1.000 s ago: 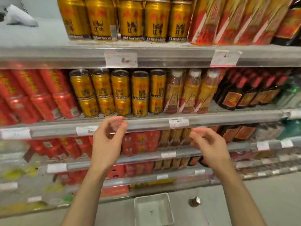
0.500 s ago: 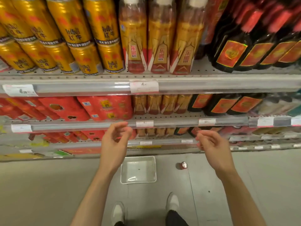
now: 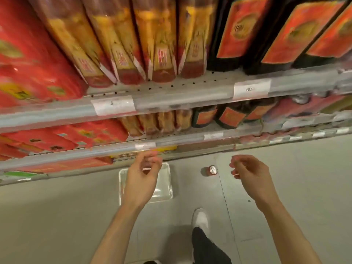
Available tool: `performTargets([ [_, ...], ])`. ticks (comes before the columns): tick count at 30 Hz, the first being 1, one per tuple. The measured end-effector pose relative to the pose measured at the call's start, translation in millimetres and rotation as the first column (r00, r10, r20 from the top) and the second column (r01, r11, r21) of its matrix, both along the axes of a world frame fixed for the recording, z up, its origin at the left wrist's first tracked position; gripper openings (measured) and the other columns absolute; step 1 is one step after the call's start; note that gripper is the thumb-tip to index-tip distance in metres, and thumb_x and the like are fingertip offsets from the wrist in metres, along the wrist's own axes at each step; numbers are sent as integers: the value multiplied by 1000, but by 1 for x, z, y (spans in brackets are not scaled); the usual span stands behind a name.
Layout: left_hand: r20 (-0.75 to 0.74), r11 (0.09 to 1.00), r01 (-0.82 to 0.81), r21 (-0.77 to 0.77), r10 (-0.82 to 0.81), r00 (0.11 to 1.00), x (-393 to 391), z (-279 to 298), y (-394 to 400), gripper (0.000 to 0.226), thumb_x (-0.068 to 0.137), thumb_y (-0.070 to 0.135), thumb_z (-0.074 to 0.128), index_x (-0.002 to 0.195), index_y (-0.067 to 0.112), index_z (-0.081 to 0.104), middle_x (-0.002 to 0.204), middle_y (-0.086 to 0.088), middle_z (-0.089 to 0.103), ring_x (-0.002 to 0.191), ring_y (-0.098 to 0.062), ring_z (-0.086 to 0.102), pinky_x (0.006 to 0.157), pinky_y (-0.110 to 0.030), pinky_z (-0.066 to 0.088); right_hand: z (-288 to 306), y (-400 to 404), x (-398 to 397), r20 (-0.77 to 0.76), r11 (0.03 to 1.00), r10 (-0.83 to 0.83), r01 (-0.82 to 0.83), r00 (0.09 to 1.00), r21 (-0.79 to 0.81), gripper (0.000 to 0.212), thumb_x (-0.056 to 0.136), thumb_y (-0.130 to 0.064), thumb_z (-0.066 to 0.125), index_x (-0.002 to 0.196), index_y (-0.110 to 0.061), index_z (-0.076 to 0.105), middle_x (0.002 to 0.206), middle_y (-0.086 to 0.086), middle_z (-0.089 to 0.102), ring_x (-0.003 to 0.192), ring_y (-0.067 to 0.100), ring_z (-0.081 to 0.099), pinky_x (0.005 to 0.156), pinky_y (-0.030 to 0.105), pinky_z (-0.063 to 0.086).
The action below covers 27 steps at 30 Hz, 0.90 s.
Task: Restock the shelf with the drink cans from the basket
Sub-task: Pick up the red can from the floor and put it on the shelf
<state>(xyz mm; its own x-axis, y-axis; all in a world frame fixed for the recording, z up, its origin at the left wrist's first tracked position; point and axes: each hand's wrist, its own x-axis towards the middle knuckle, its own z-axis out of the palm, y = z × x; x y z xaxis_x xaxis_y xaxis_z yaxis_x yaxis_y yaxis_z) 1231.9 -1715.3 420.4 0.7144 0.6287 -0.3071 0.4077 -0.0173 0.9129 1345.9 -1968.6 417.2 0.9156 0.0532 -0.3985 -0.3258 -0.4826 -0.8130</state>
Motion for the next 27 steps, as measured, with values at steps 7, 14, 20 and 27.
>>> performTargets([
  [7, -71, 988, 130, 82, -124, 990, 34, -230, 7, 16, 94, 7, 65, 102, 19, 68, 88, 3, 70, 80, -12, 64, 70, -16, 50, -238, 0, 21, -11, 1000, -1, 0, 1000, -18, 10, 96, -13, 65, 101, -13, 74, 91, 4, 76, 82, 23, 73, 81, 41, 59],
  [14, -199, 913, 349, 213, -309, 930, 67, -396, 7, 20, 94, 16, 67, 112, 23, 65, 104, 4, 70, 96, -13, 67, 81, -29, 56, -421, -6, 44, -10, 999, -16, 16, 1000, -51, 10, 95, -19, 66, 100, -14, 73, 98, 3, 75, 63, 5, 69, 56, 10, 48],
  [20, -235, 775, 536, 334, -482, 844, 89, -474, -16, 25, 93, 19, 66, 116, 29, 62, 111, 3, 65, 93, -12, 65, 88, -36, 56, -496, -30, 48, 53, 983, -44, 53, 998, -175, 14, 94, -23, 65, 106, -16, 70, 91, -2, 73, 68, 2, 68, 69, 22, 55],
  [27, -334, 631, 626, 459, -530, 779, 86, -511, -15, 33, 95, 21, 66, 127, 22, 62, 121, 6, 61, 102, -7, 56, 93, -23, 43, -565, -48, 39, 33, 952, -8, 18, 999, -305, 86, 77, -47, 83, 147, -14, 45, 144, 8, 50, 125, 25, 57, 106, 46, 47],
])
